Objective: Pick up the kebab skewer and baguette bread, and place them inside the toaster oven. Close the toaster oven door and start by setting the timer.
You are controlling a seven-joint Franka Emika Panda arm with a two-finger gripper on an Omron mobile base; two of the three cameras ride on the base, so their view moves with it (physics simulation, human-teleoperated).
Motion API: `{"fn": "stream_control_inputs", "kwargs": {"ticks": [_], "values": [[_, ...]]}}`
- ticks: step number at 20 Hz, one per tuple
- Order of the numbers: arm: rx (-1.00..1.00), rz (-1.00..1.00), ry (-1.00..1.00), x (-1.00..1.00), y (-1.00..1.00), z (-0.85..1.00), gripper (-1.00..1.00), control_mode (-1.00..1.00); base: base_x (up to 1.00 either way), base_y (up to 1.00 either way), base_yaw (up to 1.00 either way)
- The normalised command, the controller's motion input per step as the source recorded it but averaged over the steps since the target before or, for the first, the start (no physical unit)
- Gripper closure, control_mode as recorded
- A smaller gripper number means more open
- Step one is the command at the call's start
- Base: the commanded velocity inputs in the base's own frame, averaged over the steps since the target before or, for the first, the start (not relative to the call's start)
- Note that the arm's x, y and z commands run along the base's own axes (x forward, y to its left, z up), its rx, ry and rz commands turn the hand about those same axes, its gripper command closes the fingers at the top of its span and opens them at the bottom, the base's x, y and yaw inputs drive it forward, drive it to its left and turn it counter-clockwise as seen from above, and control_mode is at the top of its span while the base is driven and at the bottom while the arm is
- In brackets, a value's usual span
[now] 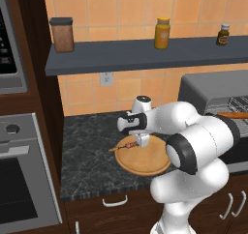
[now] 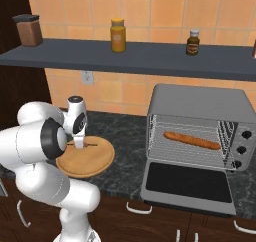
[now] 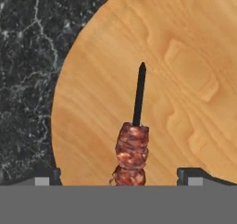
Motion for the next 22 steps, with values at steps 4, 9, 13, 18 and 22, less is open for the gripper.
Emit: {"fn": "stream_control_inputs", "kwargs": {"ticks": [4,9,13,18,22], "values": [[0.00,0.00,0.06,0.11,0.19,-0.09,-1.00,-1.00,0.00,0.00,0.00],[0.00,0.00,0.01,0.00,-0.05,-0.02,-1.00,-1.00,0.00,0.00,0.00],[0.00,-0.04,0.00,0.00,-0.12,-0.02,-1.00,-1.00,0.00,0.00,0.00],[0.00,0.00,0.00,0.00,-0.08,-0.08,-1.00,-1.00,0.00,0.00,0.00],[0.00,0.00,0.00,0.00,0.00,-0.16,-1.00,-1.00,0.00,0.00,0.00]]}}
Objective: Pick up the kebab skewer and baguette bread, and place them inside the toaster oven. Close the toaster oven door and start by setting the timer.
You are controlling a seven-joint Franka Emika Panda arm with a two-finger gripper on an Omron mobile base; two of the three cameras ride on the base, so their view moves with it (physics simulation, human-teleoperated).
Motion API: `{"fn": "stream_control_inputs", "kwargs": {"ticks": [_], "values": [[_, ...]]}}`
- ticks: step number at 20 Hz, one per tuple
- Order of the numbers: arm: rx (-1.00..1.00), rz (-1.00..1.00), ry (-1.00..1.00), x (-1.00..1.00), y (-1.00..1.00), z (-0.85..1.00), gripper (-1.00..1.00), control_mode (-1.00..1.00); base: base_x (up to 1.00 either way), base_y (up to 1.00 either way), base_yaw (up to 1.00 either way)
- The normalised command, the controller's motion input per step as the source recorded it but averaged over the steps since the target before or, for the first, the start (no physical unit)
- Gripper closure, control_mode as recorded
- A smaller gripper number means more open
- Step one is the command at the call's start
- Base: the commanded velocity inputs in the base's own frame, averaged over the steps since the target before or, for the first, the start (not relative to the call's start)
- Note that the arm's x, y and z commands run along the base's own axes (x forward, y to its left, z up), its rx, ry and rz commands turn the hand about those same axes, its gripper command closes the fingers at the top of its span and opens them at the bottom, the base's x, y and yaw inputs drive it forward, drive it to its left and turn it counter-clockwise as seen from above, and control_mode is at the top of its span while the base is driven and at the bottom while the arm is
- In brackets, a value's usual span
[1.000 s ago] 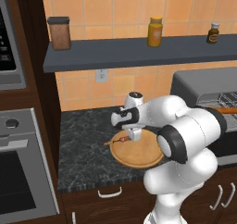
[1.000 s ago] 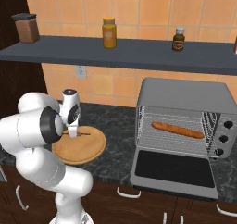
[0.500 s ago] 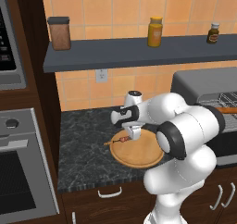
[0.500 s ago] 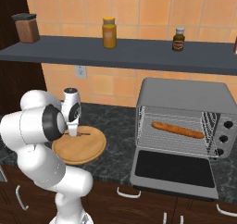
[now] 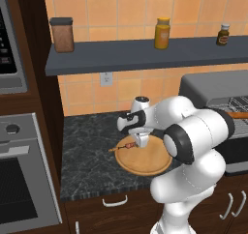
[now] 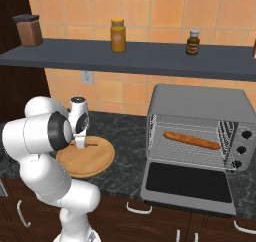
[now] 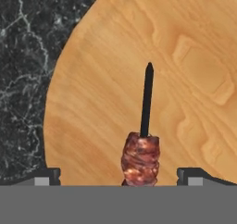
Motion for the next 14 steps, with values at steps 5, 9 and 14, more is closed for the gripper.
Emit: {"fn": "stream_control_inputs", "kwargs": {"ticks": [5,9,14], "values": [[0.00,0.00,0.00,0.00,0.00,-0.32,-1.00,-1.00,0.00,0.00,0.00],[-0.01,0.00,-0.01,0.00,0.00,-0.25,-1.00,-1.00,0.00,0.00,0.00],[0.00,0.00,0.00,0.00,0.00,0.00,-1.00,-1.00,0.00,0.00,0.00]]}}
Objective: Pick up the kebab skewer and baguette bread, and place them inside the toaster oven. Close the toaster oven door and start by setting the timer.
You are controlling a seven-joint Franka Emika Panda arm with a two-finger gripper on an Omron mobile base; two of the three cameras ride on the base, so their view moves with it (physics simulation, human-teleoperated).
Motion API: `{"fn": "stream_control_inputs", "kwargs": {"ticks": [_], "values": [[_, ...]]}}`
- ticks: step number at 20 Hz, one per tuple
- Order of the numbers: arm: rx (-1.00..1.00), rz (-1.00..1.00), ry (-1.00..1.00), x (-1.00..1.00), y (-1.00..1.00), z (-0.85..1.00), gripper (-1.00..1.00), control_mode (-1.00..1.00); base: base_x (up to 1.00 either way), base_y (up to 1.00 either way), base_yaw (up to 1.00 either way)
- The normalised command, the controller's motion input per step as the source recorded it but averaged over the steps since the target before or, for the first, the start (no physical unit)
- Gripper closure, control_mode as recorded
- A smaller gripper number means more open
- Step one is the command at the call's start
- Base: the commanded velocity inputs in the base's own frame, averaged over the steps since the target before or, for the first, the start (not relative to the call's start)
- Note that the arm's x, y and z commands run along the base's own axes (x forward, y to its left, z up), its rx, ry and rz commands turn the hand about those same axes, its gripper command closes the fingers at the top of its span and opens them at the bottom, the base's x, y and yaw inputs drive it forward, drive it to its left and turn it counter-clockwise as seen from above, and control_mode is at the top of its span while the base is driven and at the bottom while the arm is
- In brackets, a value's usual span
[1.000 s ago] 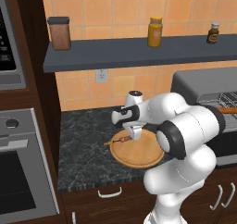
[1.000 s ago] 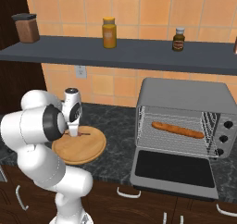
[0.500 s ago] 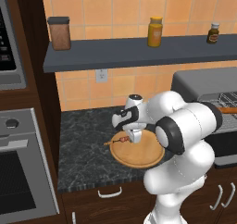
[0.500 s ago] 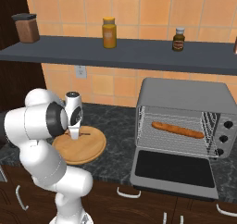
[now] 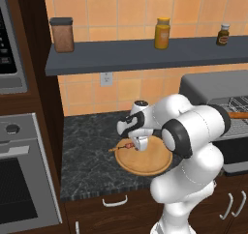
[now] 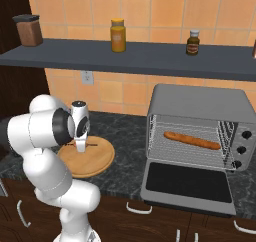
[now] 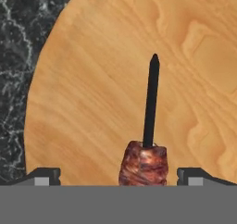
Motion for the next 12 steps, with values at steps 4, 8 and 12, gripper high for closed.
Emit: {"fn": "stream_control_inputs", "kwargs": {"ticks": [4,8,12], "values": [[0.00,0.00,0.00,0.00,0.00,0.00,1.00,-1.00,0.00,0.00,0.00],[0.00,0.00,0.02,0.00,0.00,-0.01,1.00,-1.00,0.00,0.00,0.00],[0.00,0.00,0.05,-0.01,0.00,-0.29,1.00,-1.00,0.00,0.00,0.00]]}}
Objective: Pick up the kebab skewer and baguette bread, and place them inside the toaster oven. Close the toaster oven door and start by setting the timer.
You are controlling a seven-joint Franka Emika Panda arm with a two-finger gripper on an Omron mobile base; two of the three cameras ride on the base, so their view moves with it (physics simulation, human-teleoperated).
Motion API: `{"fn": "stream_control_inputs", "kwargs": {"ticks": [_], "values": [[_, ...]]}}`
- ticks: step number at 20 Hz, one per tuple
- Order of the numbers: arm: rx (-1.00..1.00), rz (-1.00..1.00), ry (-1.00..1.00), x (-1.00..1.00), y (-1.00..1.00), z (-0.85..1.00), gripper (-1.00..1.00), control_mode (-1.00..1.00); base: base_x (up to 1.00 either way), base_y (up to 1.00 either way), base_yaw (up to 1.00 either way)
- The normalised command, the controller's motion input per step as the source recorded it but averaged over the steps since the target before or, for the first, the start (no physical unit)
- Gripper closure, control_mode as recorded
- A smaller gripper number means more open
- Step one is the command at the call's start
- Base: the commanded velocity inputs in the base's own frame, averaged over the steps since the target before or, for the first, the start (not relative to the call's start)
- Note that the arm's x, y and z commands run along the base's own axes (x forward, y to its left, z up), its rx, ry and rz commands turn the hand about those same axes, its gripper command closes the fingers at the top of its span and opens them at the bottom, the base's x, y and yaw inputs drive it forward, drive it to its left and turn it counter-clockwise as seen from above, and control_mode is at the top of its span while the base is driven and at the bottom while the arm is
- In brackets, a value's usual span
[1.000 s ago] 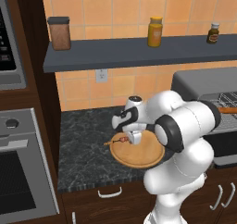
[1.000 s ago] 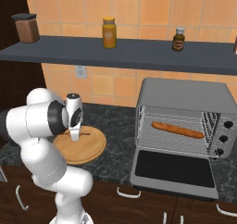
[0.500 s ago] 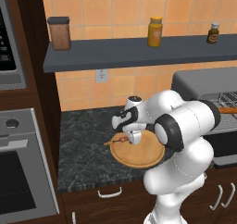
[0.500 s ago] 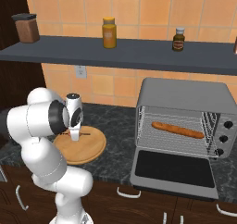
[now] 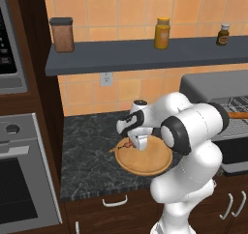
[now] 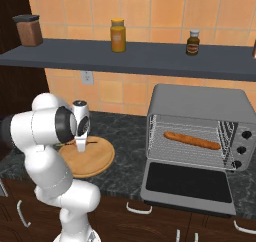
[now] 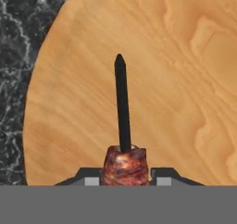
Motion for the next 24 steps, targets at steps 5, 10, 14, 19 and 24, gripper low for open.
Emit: {"fn": "stream_control_inputs", "kwargs": {"ticks": [5,10,14,19,24], "values": [[0.00,0.00,-0.02,-0.26,-0.05,0.52,1.00,-1.00,0.00,0.00,0.00],[0.03,0.00,-0.02,-0.46,-0.50,0.69,1.00,-1.00,0.00,0.00,0.00],[0.05,0.00,0.00,-0.38,-0.75,0.68,1.00,-1.00,0.00,0.00,0.00],[0.03,-0.01,0.00,-0.30,-0.73,0.48,1.00,-1.00,0.00,0.00,0.00],[0.04,-0.03,0.00,-0.17,-0.66,0.25,1.00,-1.00,0.00,0.00,0.00]]}}
